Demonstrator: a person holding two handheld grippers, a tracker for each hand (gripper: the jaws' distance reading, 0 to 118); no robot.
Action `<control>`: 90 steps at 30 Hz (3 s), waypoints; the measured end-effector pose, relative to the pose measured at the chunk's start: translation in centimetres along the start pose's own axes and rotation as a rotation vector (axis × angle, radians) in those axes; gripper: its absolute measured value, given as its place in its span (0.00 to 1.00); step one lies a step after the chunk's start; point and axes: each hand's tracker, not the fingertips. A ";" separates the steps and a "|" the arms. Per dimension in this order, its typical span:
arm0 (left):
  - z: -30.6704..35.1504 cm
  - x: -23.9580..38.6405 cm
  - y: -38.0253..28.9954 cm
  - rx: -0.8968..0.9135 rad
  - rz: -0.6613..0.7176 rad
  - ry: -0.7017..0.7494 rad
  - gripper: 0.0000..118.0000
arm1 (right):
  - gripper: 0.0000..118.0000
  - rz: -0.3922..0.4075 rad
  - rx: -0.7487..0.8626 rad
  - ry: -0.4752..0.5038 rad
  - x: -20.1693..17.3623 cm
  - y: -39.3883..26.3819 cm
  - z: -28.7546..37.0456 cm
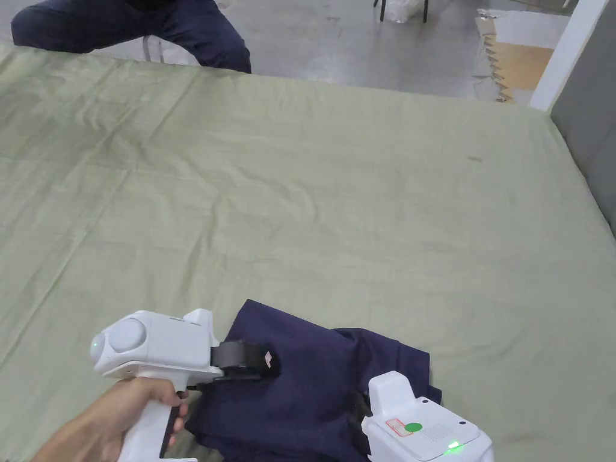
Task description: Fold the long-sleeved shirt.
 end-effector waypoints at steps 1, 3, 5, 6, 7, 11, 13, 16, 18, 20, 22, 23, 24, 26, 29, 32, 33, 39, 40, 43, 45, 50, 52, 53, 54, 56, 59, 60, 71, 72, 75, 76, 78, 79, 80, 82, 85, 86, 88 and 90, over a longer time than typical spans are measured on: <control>0.6 0.4 -0.2 0.073 -0.056 0.067 0.56 | 0.00 0.002 0.015 -0.017 -0.2 0.2 0.7; 1.5 -2.2 0.6 0.071 -0.038 -0.040 0.40 | 0.00 0.010 0.100 -0.021 -0.8 1.0 2.3; 3.5 -3.4 0.9 0.100 -0.026 -0.042 0.23 | 0.00 0.063 0.160 -0.035 -2.3 2.6 3.6; 4.4 -4.0 1.0 0.100 -0.035 -0.044 0.22 | 0.00 0.068 0.180 -0.028 -2.9 3.5 3.9; 5.7 -3.5 0.8 0.104 -0.033 -0.035 0.22 | 0.00 0.069 0.197 -0.015 -3.9 4.6 4.0; 12.0 -7.5 2.3 0.170 -0.039 0.063 0.22 | 0.00 0.133 0.224 0.098 -8.9 9.0 1.7; 15.8 -10.2 3.7 0.233 -0.042 0.153 0.22 | 0.00 0.155 0.225 0.144 -11.9 11.2 -0.7; 21.6 -13.5 5.7 0.277 0.039 0.244 0.22 | 0.00 0.194 0.259 0.232 -16.9 14.7 -4.2; 25.3 -16.3 6.8 0.323 0.077 0.302 0.22 | 0.00 0.218 0.265 0.283 -20.1 17.0 -6.6; 28.4 -19.4 8.4 0.316 0.120 0.351 0.22 | 0.00 0.228 0.264 0.305 -22.9 19.0 -8.7; 30.2 -21.8 9.5 0.313 0.145 0.437 0.22 | 0.00 0.247 0.255 0.349 -25.2 20.7 -10.9; 30.9 -23.6 10.3 0.318 0.164 0.458 0.22 | 0.00 0.259 0.234 0.362 -26.3 21.4 -12.0; 31.3 -24.7 10.6 0.321 0.204 0.473 0.22 | 0.00 0.273 0.222 0.382 -27.1 21.9 -12.9; 31.3 -25.4 10.5 0.317 0.218 0.482 0.22 | 0.00 0.290 0.209 0.376 -28.0 22.3 -14.1; 31.1 -24.8 9.8 0.310 0.163 0.452 0.58 | 0.00 0.259 0.191 0.403 -27.9 22.7 -14.6; 31.8 -22.6 8.4 0.411 0.037 0.608 0.91 | 0.00 0.266 0.205 0.404 -27.4 22.8 -13.3; 32.7 -21.1 7.5 0.486 -0.004 0.634 0.94 | 0.00 0.254 0.215 0.406 -27.0 22.8 -12.6; 31.2 -9.3 2.8 0.789 -0.138 0.901 0.89 | 0.00 0.254 0.322 0.379 -23.9 22.3 -6.8; 30.3 -7.5 1.9 0.841 -0.151 0.899 0.83 | 0.00 0.242 0.344 0.365 -23.1 22.3 -5.7; 26.6 -2.0 -0.9 1.050 -0.208 0.845 0.08 | 0.00 0.209 0.441 0.303 -19.5 21.7 -1.5; 23.8 1.5 -1.9 1.108 -0.304 0.755 0.07 | 0.00 0.164 0.490 0.256 -16.4 21.2 1.5; 16.9 12.1 -1.3 1.095 -0.531 0.635 0.03 | 0.00 0.119 0.636 -0.011 -6.8 20.4 10.2; 15.1 15.4 -0.5 1.078 -0.580 0.520 0.03 | 0.00 0.086 0.660 -0.194 -2.6 19.8 13.1; 14.0 17.2 -0.3 1.078 -0.594 0.500 0.03 | 0.00 0.061 0.671 -0.271 -0.2 19.4 14.5; 13.0 18.7 -0.1 1.078 -0.620 0.482 0.03 | 0.00 0.029 0.677 -0.306 1.7 19.2 15.3; 11.3 21.4 0.2 1.058 -0.671 0.452 0.03 | 0.00 -0.022 0.669 -0.406 4.9 18.4 17.0; 10.1 24.1 0.4 1.043 -0.694 0.397 0.03 | 0.00 -0.052 0.680 -0.471 7.5 17.6 18.4; 9.9 24.7 0.3 1.044 -0.708 0.381 0.03 | 0.00 -0.072 0.683 -0.489 8.0 17.4 18.8; 10.5 26.4 -0.8 1.112 -0.727 0.378 0.59 | 1.00 -0.076 0.742 -0.460 7.6 17.3 20.1; 10.7 26.3 -0.7 1.114 -0.721 0.377 0.81 | 1.00 -0.037 0.786 -0.438 7.3 17.4 20.4; 11.2 26.0 -1.0 1.166 -0.710 0.359 0.94 | 1.00 -0.060 0.765 -0.486 6.9 17.6 20.2; 11.1 26.0 -1.0 1.156 -0.714 0.361 0.94 | 1.00 -0.053 0.759 -0.481 6.9 17.6 20.1; 11.1 25.8 -1.1 1.175 -0.700 0.377 0.94 | 1.00 -0.037 0.755 -0.496 6.9 17.5 19.9; 11.4 25.7 -0.8 1.171 -0.699 0.369 0.94 | 1.00 -0.032 0.760 -0.512 6.8 17.5 19.9; 11.4 25.5 -0.8 1.169 -0.696 0.361 0.94 | 1.00 -0.035 0.768 -0.513 6.8 17.5 20.1; 11.1 25.3 -1.0 1.173 -0.688 0.370 0.94 | 1.00 -0.050 0.783 -0.508 7.3 17.3 20.2; 11.4 25.1 -1.0 1.174 -0.698 0.381 0.94 | 1.00 -0.049 0.790 -0.519 7.3 17.7 20.4; 11.4 25.0 -1.1 1.173 -0.703 0.380 0.94 | 1.00 -0.049 0.792 -0.526 7.6 17.5 20.5; 11.8 25.1 -0.9 1.180 -0.701 0.381 0.94 | 1.00 -0.051 0.796 -0.528 7.7 17.7 20.6; 11.9 25.1 -0.9 1.183 -0.701 0.382 0.94 | 1.00 -0.052 0.796 -0.530 7.8 17.6 20.6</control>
